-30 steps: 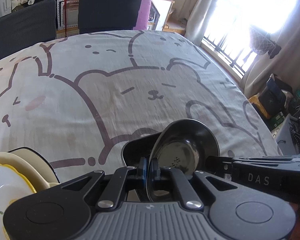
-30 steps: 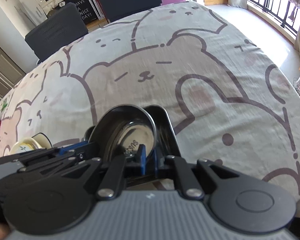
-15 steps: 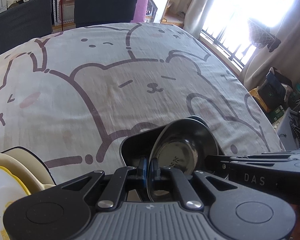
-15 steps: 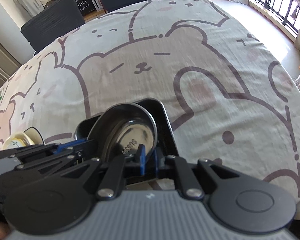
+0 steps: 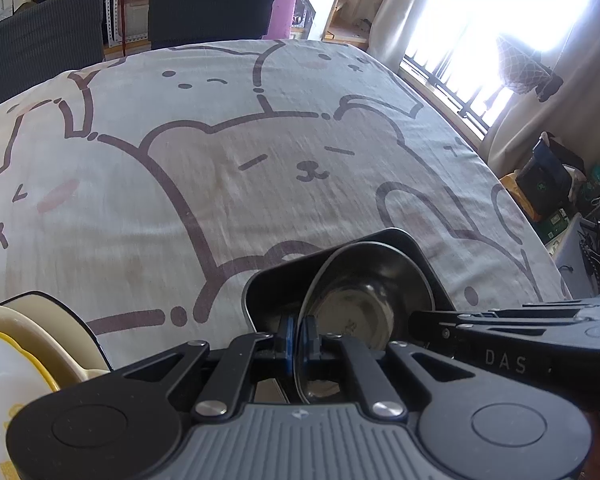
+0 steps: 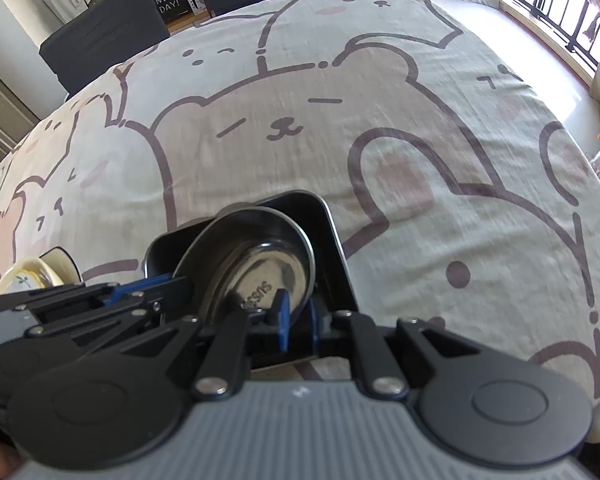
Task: Organize plates and bowls
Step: 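Lower the oval bowl into the steel tray and open both grippers, then close both grippers on the rim of the steel tray holding the bowl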
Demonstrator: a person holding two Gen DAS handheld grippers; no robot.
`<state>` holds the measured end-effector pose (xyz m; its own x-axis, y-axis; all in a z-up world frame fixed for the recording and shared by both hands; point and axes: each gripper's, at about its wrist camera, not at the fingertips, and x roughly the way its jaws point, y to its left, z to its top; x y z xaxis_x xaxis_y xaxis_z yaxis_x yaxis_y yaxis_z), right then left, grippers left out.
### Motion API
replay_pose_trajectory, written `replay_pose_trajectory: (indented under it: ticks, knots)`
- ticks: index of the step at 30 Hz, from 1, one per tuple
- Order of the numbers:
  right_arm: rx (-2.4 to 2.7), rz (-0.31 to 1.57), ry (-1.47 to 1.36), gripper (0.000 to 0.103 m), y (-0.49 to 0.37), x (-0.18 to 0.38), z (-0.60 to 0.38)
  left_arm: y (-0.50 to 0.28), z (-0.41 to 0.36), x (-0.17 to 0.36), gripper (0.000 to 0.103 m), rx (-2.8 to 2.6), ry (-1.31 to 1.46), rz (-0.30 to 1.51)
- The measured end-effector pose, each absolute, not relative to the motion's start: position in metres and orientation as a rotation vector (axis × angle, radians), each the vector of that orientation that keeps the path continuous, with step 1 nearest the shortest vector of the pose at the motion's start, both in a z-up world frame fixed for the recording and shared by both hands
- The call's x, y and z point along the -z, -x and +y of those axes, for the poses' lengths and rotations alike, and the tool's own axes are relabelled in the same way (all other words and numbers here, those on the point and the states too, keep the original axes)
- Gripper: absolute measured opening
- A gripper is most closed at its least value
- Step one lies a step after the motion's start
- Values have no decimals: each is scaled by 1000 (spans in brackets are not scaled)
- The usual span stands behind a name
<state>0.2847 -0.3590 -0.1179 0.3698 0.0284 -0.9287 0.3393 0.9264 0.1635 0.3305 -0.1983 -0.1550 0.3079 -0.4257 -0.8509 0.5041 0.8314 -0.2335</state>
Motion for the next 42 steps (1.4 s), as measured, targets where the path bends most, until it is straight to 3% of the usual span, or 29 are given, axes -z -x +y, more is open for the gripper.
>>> replay_pose_trajectory:
  ticks: [12, 15, 17, 20, 26, 35, 42]
  knots:
    - [204, 1178, -335, 17, -286, 118, -361, -333, -195, 154, 4, 634, -52, 1106]
    - [184, 1148, -324, 24, -284, 112, -362, -333, -191, 149, 7, 642, -23, 1098]
    - [156, 1110, -327, 36, -281, 106, -365, -333, -187, 145, 12, 648, -8, 1091]
    - [137, 1067, -325, 42, -275, 99, -372, -331, -180, 137, 15, 649, 9, 1069]
    - [152, 1031, -322, 42, -266, 96, -392, -336, -166, 131, 19, 608, 49, 1057]
    - [120, 1065, -285, 20, -266, 109, -402, -339, -163, 142, 19, 553, 10, 1117]
    - [88, 1094, -257, 15, -272, 116, -403, -338, -166, 147, 19, 555, -16, 1139]
